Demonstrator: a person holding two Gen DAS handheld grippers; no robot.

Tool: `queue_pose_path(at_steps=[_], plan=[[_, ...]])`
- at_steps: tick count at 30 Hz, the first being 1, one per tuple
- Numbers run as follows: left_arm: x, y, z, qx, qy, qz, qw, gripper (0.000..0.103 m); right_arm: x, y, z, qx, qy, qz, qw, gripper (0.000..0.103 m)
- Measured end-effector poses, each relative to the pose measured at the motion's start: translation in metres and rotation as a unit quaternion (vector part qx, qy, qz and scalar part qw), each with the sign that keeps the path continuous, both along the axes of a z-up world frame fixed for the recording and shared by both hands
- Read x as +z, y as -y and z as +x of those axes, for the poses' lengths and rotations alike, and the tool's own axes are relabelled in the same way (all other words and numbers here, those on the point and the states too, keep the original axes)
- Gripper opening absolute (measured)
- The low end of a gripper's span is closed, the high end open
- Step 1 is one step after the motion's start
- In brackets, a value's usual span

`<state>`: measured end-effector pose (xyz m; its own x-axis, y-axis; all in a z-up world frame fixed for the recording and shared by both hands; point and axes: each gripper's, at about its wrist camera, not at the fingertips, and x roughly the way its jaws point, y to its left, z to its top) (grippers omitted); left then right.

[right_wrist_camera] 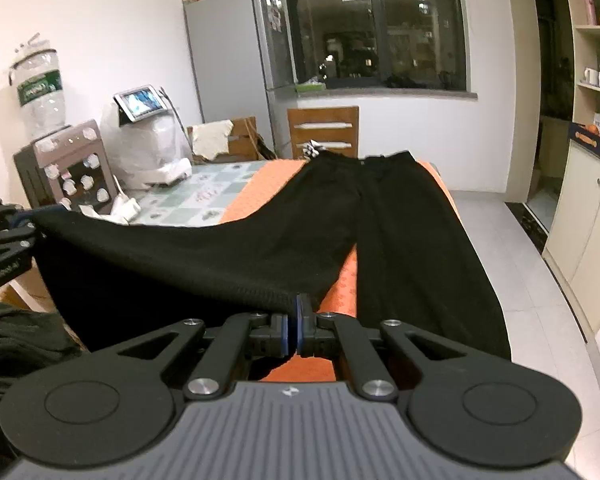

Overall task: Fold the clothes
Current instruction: 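Lift the held trouser edge with both grippers, lay it flat, open both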

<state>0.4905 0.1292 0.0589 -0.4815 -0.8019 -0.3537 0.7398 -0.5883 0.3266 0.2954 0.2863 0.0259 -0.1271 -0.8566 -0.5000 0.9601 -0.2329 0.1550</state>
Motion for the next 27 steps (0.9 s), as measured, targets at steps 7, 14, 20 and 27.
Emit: queue_pose_path(at_steps=[7,14,20,27], plan=[[0.014,-0.016,0.009,0.0,-0.015,-0.015,0.9998,0.012,0.052,-0.024,0.006,-0.003,-0.02,-0.074,0.997,0.004],[-0.015,-0.026,0.017,0.011,0.011,0.023,0.9996,0.012,0.034,-0.03,0.006,0.009,-0.007,-0.029,1.0,0.004],[-0.069,-0.037,0.029,0.01,0.078,0.064,0.9949,0.023,-0.009,-0.031,0.019,0.025,-0.006,0.022,0.999,0.007],[-0.115,-0.044,0.039,0.008,0.12,0.164,0.9791,0.033,-0.061,-0.044,0.017,0.032,0.023,0.106,0.994,0.023]])
